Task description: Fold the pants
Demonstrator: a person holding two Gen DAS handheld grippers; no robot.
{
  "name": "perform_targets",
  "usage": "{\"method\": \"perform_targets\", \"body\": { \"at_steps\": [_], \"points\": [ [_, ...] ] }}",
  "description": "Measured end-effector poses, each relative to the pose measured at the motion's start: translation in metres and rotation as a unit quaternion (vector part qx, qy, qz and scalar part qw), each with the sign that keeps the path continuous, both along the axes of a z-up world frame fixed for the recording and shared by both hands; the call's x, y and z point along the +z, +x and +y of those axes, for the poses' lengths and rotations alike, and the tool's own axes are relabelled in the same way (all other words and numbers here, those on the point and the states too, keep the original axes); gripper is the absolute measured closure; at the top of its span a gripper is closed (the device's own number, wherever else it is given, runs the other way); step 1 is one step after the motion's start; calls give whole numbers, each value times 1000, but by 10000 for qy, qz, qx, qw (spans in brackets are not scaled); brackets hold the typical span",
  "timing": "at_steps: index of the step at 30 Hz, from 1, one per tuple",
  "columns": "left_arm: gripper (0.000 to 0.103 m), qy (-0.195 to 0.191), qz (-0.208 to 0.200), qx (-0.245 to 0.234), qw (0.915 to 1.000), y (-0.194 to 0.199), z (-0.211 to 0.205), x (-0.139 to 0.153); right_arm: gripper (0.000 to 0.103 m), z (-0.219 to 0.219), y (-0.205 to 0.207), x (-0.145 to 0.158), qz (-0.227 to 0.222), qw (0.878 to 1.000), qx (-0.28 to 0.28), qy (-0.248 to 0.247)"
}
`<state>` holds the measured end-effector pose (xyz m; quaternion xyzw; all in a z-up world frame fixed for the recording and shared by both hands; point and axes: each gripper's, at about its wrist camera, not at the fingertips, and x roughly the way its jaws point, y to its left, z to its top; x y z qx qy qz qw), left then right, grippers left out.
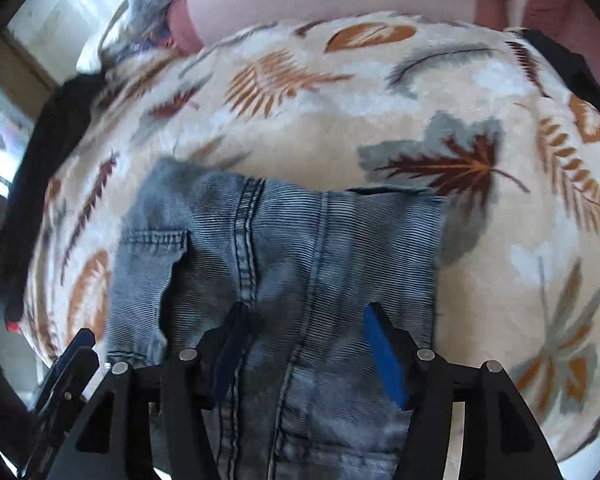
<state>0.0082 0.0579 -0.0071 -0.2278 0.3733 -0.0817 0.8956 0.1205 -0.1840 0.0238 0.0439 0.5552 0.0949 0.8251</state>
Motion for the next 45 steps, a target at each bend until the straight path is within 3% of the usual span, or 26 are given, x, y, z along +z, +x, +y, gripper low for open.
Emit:
{"method": "perform_targets", "body": {
  "at_steps": [3,5,6,9,13,16,17,20,24,25,27,29,31,35,37,38,40,45],
  "points": [
    [41,56,116,99,9999,3,3,-5,33,-8,-12,-3,-143,9995,-53,-279],
    [41,102,224,82,9997,5,2,-10,28,-16,-10,-35,381,9984,-20,-420],
    [41,99,266,52,9996,6,1,-12,26,-27,-10,-41,441,9988,-203,-55],
    [41,268,188,21,9995,3,-4,-12,25,-37,-18,-25,252,9981,-460,315],
    [41,256,201,-3,9995,5,-4,-12,25,-21,-49,-3,-334,9989,-84,316],
    [41,195,246,-24,9995,7,-3,-12,24,-8,-59,-37,38,9998,142,-103],
    [41,170,279,-37,9995,8,-2,-13,24,-5,-63,-39,-185,9993,226,-233],
    [41,185,268,-27,9995,6,-2,-13,24,3,-62,-27,-141,9992,138,-352],
    [41,181,294,0,9994,6,1,-12,24,5,-70,0,-636,9976,164,-205],
    [41,194,301,-3,9994,6,1,-13,23,4,-72,-6,-602,9977,135,-263],
    [41,181,303,-9,9994,6,0,-12,21,3,-68,-41,-43,9986,202,-492],
    [41,213,285,-26,9994,5,-1,-13,19,4,-76,-37,-388,9969,295,-613],
    [41,271,264,-18,9993,4,-1,-13,19,4,-74,-27,-296,9979,167,-546],
    [41,256,280,18,9993,6,-1,-13,18,4,-79,-16,-571,9970,172,-489],
    [41,280,275,13,9992,6,-2,-13,16,2,-74,-43,-140,9985,224,-476],
    [41,299,277,6,9992,6,-3,-14,8,-3,-78,-46,-192,9989,106,-421],
    [41,378,240,44,9990,4,-3,-13,8,-11,-74,-45,7,9999,-99,-83],
    [41,330,267,82,9991,5,0,-15,8,-12,-79,-16,-604,9981,-41,-81]
  ]
}}
